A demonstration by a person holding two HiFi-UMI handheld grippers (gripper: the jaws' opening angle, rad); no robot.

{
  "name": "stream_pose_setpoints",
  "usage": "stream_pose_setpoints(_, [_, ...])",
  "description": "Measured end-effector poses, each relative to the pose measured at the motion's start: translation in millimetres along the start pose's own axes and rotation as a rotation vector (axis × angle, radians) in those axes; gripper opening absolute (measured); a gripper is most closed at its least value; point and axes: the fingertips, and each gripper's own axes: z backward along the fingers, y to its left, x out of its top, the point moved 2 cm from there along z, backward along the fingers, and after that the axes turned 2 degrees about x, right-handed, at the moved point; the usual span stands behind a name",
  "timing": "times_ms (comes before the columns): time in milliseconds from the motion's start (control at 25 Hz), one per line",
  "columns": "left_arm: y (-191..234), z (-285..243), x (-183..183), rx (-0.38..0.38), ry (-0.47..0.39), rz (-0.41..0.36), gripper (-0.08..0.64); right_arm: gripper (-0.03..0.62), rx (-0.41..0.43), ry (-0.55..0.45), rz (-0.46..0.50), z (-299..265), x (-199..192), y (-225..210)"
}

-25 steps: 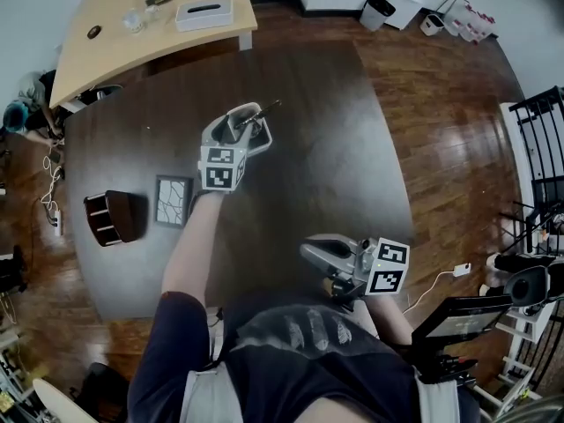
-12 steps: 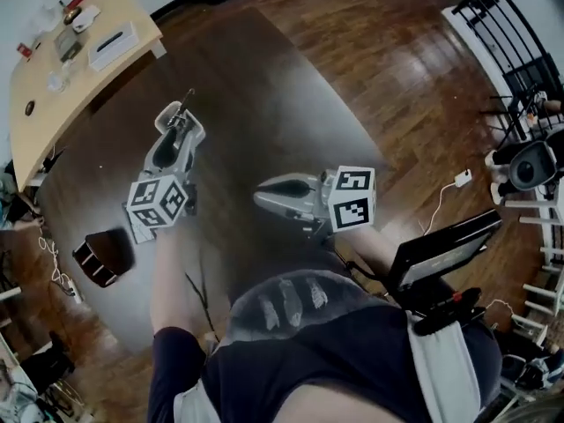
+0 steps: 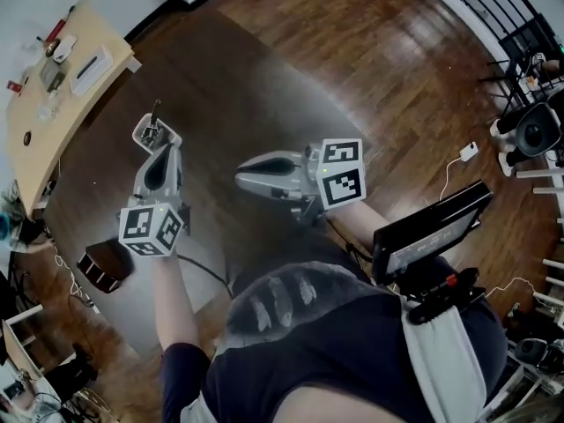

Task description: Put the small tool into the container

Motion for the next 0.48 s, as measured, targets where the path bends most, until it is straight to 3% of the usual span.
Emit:
stream_pose_setpoints(120, [-9.1,8.9,10.4,0.041,-0.024,0.055,0.0,-0.002,0.028,0.008,0.001,13.4,2.9,2.6])
stream_pose_setpoints(240, [-13.4,6.2,-0.8,0.114,0.036,0.031,0.0,-0.002,0.026,0.004,-0.002,31.3,5.9,-0.8])
stream_pose_setpoints(360, [-21.5,9.4,-12.7,0.107,0.062,0.026,0.0,-0.002,-0.005,-0.014,-0.011,42.2,5.0,-4.4])
stream_pose_setpoints(480, [-35.0,19.5,-14.0,0.093,0.068,-0.029,0.0,-0.002,-0.048,-0.044,-0.013,55.4,-4.3,2.6])
